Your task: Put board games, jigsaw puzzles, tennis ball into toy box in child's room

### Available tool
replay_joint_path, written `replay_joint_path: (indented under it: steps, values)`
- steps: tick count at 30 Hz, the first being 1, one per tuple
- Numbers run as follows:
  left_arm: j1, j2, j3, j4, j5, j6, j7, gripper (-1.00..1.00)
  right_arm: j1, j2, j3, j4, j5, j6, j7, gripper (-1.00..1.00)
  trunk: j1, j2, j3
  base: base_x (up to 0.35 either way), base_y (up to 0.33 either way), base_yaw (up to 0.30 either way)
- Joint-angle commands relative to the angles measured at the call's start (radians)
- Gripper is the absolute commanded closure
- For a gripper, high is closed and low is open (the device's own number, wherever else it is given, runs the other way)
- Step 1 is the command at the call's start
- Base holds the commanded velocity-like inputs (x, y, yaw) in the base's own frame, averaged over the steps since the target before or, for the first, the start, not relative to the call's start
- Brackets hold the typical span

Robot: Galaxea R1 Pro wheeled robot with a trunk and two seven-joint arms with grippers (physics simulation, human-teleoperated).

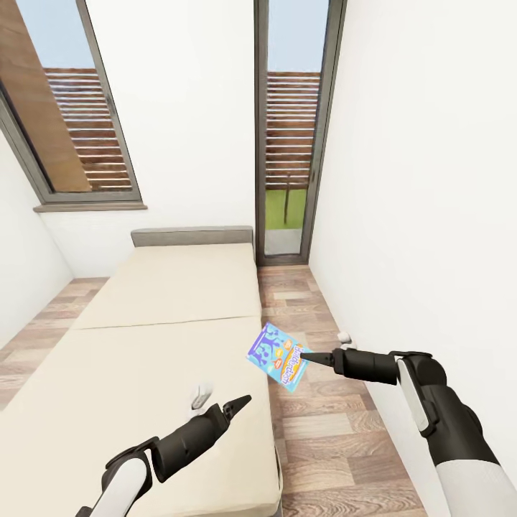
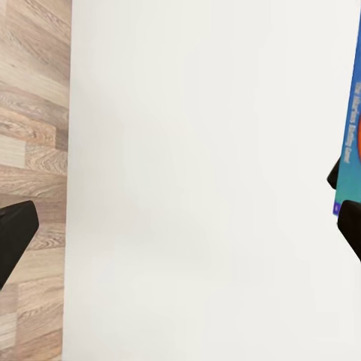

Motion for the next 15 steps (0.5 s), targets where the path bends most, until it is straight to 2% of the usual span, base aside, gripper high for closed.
replay_joint_path:
  steps: [1, 15]
  values:
    - [-0.001, 0.001, -0.001, -0.001, 0.007, 0.002, 0.005, -1.0, -0.001, 0.0, 0.0, 0.0, 0.0, 0.003, 0.003, 1.0, 0.001, -0.002, -0.002, 0.0, 0.0, 0.0]
    - [-0.001, 0.001, -0.001, -0.001, 0.008, 0.003, 0.004, -1.0, -0.001, -0.001, -0.001, -0.002, 0.0, 0.003, 0.004, 1.0, 0.001, -0.002, -0.002, 0.0, 0.0, 0.0]
